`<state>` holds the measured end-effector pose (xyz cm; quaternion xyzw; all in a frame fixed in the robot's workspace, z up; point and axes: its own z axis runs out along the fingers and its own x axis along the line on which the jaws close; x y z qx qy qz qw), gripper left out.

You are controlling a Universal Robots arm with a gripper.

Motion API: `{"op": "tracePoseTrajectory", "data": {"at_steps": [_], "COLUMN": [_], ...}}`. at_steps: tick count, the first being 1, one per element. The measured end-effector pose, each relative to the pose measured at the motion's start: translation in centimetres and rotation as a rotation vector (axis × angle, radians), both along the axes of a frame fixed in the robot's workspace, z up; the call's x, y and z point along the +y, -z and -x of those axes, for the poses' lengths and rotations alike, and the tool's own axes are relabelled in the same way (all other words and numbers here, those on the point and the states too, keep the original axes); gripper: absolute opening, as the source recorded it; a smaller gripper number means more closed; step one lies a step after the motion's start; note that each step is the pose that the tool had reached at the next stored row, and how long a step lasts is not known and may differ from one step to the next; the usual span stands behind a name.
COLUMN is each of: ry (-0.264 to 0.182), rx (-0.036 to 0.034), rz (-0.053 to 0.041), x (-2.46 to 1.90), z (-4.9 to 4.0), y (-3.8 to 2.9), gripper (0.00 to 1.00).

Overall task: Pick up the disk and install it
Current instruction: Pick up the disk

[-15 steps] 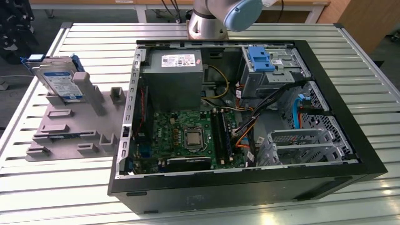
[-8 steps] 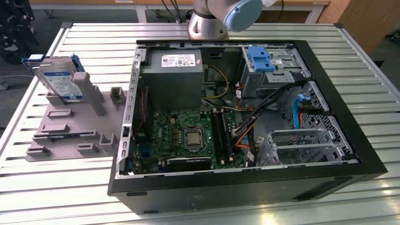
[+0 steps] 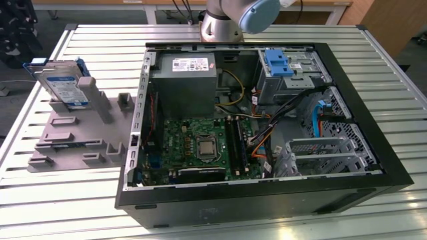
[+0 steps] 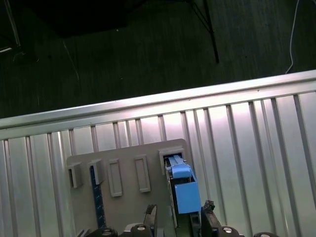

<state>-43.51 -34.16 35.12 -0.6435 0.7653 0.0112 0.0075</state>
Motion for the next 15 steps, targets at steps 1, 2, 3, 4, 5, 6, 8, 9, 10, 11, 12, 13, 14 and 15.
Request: {"op": "tracePoseTrajectory", "data": {"at_steps": [1,2,3,4,5,6,8,9,10,11,12,13,14,15], "ry": [0.000,0.000,0.000,0.000,0.000,0.000,0.000,0.000,0.000,0.000,0.000,0.000,0.000,0.000], "rx": [-0.0001,0.0000,0.0000,-0.0001,-0.0003,-0.0004,-0.0005,-0.0004,-0.0003,-0.0004,-0.0004,-0.0005,-0.0004,-0.0002], "rz": [0.0000,0.0001,0.0001,0.0000,0.0000,0.0000,0.0000,0.0000,0.0000,0.0000,0.0000,0.0001,0.0006,0.0011], "x": [0.00,0.00,0.00,0.00,0.01,0.01,0.03,0.04,0.04,0.05,0.06,0.09,0.11,0.14], "z": [0.00,0.00,0.00,0.00,0.01,0.01,0.01,0.01,0.01,0.01,0.01,0.01,0.01,0.02], "y": [0.04,0.06,0.06,0.09,0.09,0.10,0.10,0.11,0.11,0.11,0.12,0.14,0.18,0.23], "gripper": [0.47,0.47,0.47,0.47,0.47,0.47,0.47,0.47,0.47,0.47,0.47,0.47,0.47,0.47]}}
